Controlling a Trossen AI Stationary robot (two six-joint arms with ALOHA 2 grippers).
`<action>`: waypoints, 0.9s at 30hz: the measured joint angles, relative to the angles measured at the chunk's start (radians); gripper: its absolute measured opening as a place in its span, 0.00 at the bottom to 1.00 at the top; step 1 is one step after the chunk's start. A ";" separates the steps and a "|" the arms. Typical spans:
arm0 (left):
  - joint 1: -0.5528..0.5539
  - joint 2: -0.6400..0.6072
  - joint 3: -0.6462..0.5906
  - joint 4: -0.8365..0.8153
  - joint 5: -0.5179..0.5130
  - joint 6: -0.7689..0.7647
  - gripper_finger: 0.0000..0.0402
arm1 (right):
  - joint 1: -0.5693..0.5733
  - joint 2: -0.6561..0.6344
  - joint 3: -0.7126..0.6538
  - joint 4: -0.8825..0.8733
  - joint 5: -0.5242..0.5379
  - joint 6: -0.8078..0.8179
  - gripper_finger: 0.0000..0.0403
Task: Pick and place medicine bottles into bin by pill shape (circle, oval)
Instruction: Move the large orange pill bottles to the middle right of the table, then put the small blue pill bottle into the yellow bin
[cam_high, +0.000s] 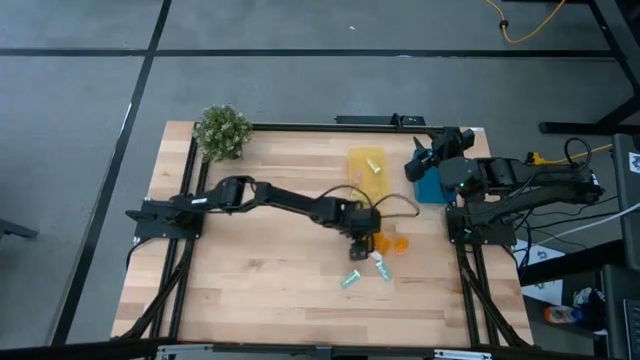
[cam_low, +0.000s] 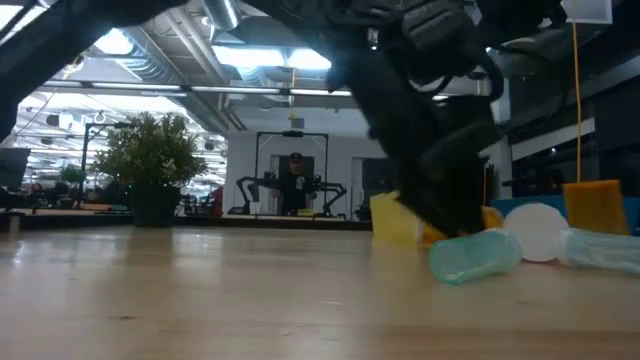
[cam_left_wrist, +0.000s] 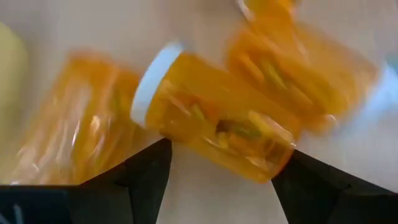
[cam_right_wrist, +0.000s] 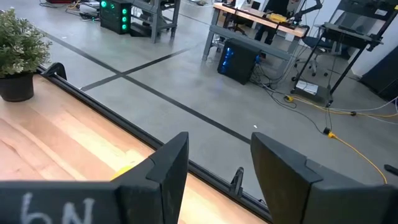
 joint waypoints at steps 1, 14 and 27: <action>0.010 0.007 0.027 0.022 0.001 0.003 0.63 | 0.000 0.000 0.000 0.000 0.000 0.000 0.44; 0.046 -0.158 0.097 -0.348 -0.012 0.102 0.63 | 0.000 -0.032 0.000 -0.083 -0.088 0.065 0.44; 0.024 -0.423 -0.097 -0.886 -0.114 0.186 0.63 | 0.007 -0.046 -0.036 -0.317 -0.465 0.448 0.44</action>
